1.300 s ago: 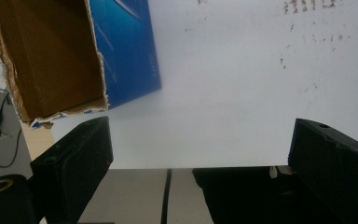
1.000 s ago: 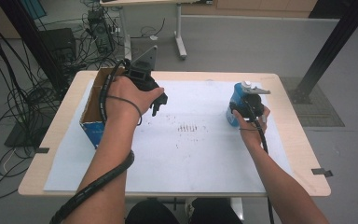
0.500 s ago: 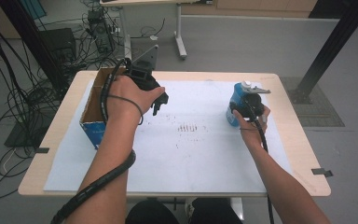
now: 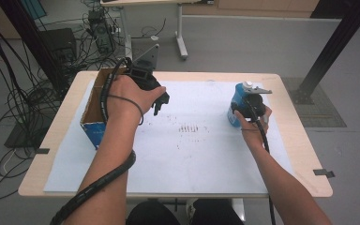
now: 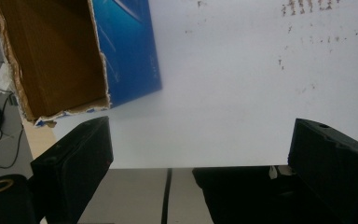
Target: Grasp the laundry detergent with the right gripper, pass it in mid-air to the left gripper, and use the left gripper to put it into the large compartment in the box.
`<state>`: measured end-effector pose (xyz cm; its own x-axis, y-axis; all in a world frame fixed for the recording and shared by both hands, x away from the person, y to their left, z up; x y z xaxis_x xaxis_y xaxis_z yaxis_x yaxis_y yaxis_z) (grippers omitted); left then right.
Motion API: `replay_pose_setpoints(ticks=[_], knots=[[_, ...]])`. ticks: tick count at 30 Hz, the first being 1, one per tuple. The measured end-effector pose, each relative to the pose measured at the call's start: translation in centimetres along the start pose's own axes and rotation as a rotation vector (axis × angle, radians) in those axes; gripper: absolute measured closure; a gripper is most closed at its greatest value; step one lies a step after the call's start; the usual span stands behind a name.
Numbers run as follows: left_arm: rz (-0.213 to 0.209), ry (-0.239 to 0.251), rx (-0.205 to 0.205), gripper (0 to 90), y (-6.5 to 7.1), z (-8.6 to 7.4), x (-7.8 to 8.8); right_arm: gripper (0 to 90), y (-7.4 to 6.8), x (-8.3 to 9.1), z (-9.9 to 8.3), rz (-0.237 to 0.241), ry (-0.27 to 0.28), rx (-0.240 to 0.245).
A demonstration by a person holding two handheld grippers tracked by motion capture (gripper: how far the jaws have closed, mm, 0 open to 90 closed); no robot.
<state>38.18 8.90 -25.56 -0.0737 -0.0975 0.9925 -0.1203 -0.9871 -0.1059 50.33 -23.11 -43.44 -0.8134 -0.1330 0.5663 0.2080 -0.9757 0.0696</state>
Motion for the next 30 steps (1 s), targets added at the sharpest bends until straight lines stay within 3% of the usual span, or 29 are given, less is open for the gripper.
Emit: replay_pose_setpoints(ticks=[12,30], knots=[[-0.002,0.005,0.001,6.9,-0.37,-0.26,0.15,42.8,0.02,0.01,-0.04,-0.001,0.005,-0.001],[-0.002,0.006,-0.007,6.9,0.17,-0.03,0.00,43.1,0.06,0.01,-0.02,0.006,0.004,0.000]])
Point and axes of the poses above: each handheld gripper's, and its own axes: x roughly backward along the jaws, z roughly out of its top, y roughly to its right, the point moved 7 cm from there along -x, roughly forward along the jaws, and after that the axes turned 4 degrees about -z, right-handed, at the moved point
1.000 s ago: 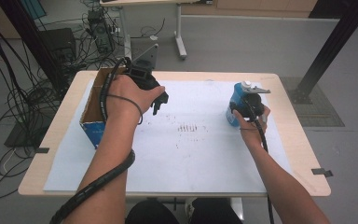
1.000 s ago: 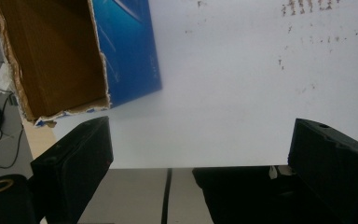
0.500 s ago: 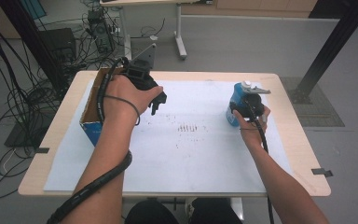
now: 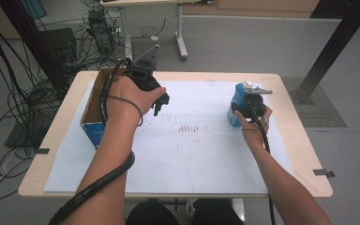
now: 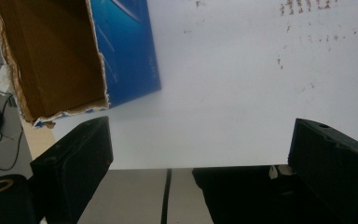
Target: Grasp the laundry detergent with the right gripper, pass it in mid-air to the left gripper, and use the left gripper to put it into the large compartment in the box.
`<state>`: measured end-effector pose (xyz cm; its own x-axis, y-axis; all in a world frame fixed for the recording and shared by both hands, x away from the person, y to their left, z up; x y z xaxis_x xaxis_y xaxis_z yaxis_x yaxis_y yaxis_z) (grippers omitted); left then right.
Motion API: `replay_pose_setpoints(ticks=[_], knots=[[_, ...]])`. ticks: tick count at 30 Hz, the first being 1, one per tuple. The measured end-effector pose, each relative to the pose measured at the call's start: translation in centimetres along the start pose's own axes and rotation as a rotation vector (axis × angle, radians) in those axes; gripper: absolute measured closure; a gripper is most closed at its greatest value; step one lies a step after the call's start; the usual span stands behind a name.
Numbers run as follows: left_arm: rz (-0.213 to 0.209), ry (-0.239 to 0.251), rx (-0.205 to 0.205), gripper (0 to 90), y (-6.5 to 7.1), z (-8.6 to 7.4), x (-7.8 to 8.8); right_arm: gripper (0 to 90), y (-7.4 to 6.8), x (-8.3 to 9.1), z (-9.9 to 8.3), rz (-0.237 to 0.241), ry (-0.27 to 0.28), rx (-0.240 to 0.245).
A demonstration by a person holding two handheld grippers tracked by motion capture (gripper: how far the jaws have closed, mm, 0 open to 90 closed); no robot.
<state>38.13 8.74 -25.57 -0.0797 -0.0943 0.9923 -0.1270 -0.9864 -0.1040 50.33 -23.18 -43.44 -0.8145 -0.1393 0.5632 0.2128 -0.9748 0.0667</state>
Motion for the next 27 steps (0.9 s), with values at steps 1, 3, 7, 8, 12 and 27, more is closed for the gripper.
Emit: replay_pose_setpoints(ticks=[1,3,7,8,12,27], knots=[[-0.001,-0.004,-0.004,6.8,0.0,0.0,0.1,43.1,0.0,0.0,0.0,0.000,0.000,0.000],[-0.004,-0.011,-0.006,6.8,0.2,0.0,0.0,43.1,0.0,0.0,0.0,0.005,0.000,-0.001],[-0.013,-0.010,-0.017,6.8,0.6,0.2,0.1,43.2,0.0,0.0,0.0,0.007,-0.001,0.000],[-0.013,-0.010,-0.017,6.8,0.6,0.2,0.1,43.2,0.0,0.0,0.0,0.007,-0.001,0.000],[-0.015,-0.016,-0.032,6.9,0.8,0.3,0.1,43.3,0.1,0.0,0.0,0.010,-0.002,0.001],[-0.060,0.022,-0.187,7.0,1.4,1.3,2.7,43.7,-1.0,2.4,2.9,0.162,0.005,0.043]])
Point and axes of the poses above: each handheld gripper's, and its own axes: x roughly backward along the jaws, z roughly out of its top, y roughly to its right, the point moved 7 cm from there along -x, roughly forward along the jaws, and after that the axes turned 4 degrees about -z, right-handed, at the moved point
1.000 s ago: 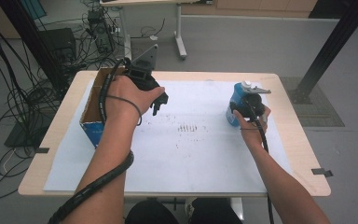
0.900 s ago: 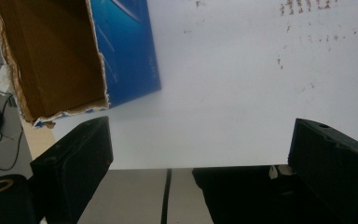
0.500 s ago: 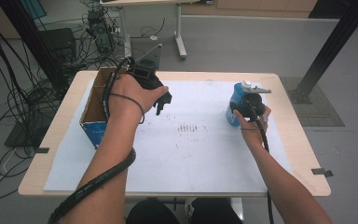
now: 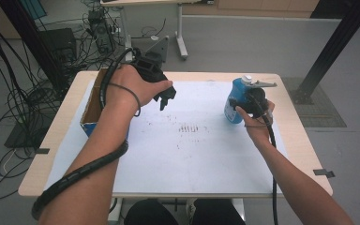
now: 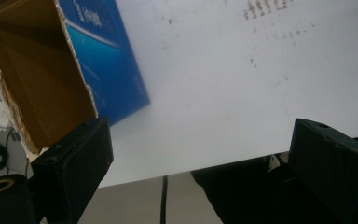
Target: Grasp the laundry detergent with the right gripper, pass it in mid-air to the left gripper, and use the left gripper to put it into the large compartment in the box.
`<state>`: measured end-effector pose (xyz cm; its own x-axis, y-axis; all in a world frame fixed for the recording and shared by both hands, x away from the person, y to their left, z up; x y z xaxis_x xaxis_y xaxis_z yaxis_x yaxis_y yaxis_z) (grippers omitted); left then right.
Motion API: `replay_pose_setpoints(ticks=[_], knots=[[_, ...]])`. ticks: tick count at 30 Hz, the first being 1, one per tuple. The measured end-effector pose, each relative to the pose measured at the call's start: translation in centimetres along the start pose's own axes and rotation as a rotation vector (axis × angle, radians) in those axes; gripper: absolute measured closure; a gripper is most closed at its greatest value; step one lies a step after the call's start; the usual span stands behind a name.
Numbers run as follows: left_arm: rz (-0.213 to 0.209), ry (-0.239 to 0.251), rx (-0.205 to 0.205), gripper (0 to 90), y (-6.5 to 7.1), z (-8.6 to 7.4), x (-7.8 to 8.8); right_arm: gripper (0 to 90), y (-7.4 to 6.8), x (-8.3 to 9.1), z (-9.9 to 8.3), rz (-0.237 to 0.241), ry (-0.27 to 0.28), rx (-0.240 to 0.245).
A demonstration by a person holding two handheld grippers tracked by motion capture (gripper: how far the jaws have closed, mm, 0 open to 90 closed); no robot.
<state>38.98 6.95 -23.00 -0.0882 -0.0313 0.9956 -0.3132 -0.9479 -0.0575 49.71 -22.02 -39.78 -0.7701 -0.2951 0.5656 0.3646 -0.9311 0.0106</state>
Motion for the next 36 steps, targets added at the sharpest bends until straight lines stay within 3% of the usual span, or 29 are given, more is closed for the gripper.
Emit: replay_pose_setpoints(ticks=[3,6,10,13,15,16,21,23,24,25,26,27,30,31,36], knots=[[-0.016,0.008,-0.036,6.8,0.1,0.2,0.4,43.7,-0.5,0.7,0.9,0.032,0.003,0.025],[-0.011,0.006,-0.095,7.0,0.1,0.6,1.2,43.7,-1.3,1.6,2.2,0.094,-0.012,0.056],[-0.021,-0.007,-0.143,7.1,0.3,0.8,1.8,43.7,-2.8,3.0,3.5,0.187,-0.018,0.090],[-0.045,0.015,-0.190,7.2,0.5,1.1,2.2,43.7,-3.9,3.7,4.0,0.242,-0.035,0.120],[-0.040,0.021,-0.227,7.3,0.4,1.3,2.5,43.7,-4.8,4.1,4.3,0.278,-0.054,0.162],[-0.046,0.020,-0.259,7.3,0.4,1.3,2.7,43.7,-4.8,4.1,4.3,0.278,-0.054,0.162],[-0.026,0.041,-0.329,7.1,0.1,1.8,3.3,43.7,-6.4,4.4,5.3,0.349,-0.052,0.207],[-0.032,0.067,-0.376,7.1,0.1,2.2,3.9,43.8,-7.1,4.6,5.8,0.388,-0.048,0.230],[-0.026,0.085,-0.425,7.0,0.1,2.4,4.3,43.8,-7.8,4.7,6.1,0.418,-0.052,0.252],[-0.026,0.085,-0.425,7.1,0.1,2.4,4.3,43.8,-7.8,4.7,6.1,0.418,-0.052,0.252],[-0.021,0.093,-0.462,7.1,0.2,2.6,4.5,43.8,-8.6,4.7,6.5,0.454,-0.055,0.282],[-0.021,0.093,-0.462,7.1,0.2,2.6,4.5,43.8,-8.6,4.7,6.5,0.454,-0.055,0.282],[-0.022,0.104,-0.532,7.1,0.3,2.6,4.9,43.8,-9.9,4.5,7.0,0.502,-0.052,0.328],[-0.012,0.114,-0.546,6.8,0.3,2.7,5.0,43.8,-10.7,4.4,7.3,0.530,-0.053,0.362],[-0.002,0.146,-0.601,6.9,-0.1,2.9,5.4,43.8,-12.3,4.1,7.7,0.579,-0.060,0.419]])
Point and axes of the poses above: each handheld gripper's, and its own axes: x roughly backward along the jaws, z roughly out of its top, y roughly to its right, the point moved 7 cm from there along -x, roughly forward along the jaws, and after that the axes turned 4 degrees about -z, right-handed, at the moved point
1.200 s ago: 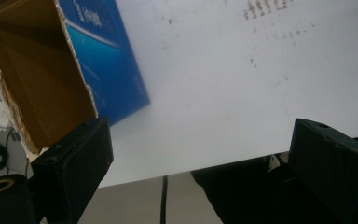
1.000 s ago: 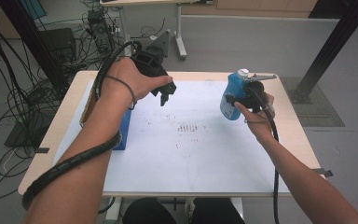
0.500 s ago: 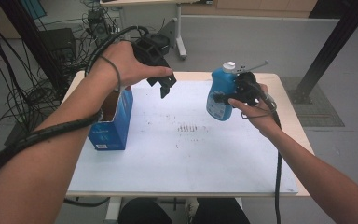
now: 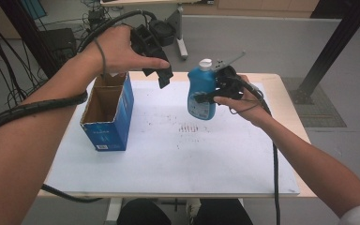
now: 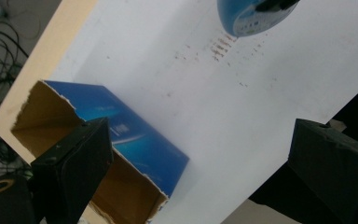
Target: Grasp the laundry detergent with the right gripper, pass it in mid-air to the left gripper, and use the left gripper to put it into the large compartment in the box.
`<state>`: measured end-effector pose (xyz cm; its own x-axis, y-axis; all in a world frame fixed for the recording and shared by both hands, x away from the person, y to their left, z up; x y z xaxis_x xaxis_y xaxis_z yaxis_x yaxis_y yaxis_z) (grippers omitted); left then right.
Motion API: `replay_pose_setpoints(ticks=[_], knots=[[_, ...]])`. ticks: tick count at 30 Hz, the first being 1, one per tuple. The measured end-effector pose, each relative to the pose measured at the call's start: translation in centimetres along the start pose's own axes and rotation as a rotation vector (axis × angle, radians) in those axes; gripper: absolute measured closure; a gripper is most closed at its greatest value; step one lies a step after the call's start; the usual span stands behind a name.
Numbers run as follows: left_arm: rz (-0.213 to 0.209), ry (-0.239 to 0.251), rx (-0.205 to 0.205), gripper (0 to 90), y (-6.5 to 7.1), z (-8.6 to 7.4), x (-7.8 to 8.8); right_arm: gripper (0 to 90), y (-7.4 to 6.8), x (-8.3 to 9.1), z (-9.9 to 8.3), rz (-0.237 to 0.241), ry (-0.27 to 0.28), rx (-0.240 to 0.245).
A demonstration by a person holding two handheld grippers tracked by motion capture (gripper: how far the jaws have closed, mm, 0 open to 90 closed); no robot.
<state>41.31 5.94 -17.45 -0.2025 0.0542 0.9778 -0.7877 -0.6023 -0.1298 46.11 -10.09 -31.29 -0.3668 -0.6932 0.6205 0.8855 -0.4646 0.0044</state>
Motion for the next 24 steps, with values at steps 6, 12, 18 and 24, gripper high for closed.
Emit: replay_pose_setpoints(ticks=[6,12,18,24], knots=[[-0.016,-0.010,-0.056,7.0,-0.2,-0.4,-0.3,43.7,-1.7,-1.8,0.7,0.089,-0.016,0.065],[-0.020,-0.036,-0.088,7.2,-0.1,-1.2,-0.7,43.8,-4.1,-3.5,1.3,0.150,-0.032,0.145],[-0.022,-0.035,-0.126,7.4,0.3,-1.3,-1.3,43.8,-5.5,-4.3,1.5,0.179,-0.014,0.158],[-0.025,-0.061,-0.159,7.3,0.8,-1.1,-1.7,43.7,-6.6,-5.1,1.1,0.211,-0.023,0.164]])
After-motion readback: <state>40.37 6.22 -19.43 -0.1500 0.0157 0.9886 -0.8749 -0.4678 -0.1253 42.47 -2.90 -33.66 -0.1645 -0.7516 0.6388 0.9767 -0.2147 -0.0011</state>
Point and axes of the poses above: each handheld gripper's, and its own axes: x roughly backward along the jaws, z roughly out of its top, y roughly to its right, the point moved 7 cm from there along -x, roughly forward along the jaws, and after that the axes turned 4 degrees about -z, right-handed, at the moved point
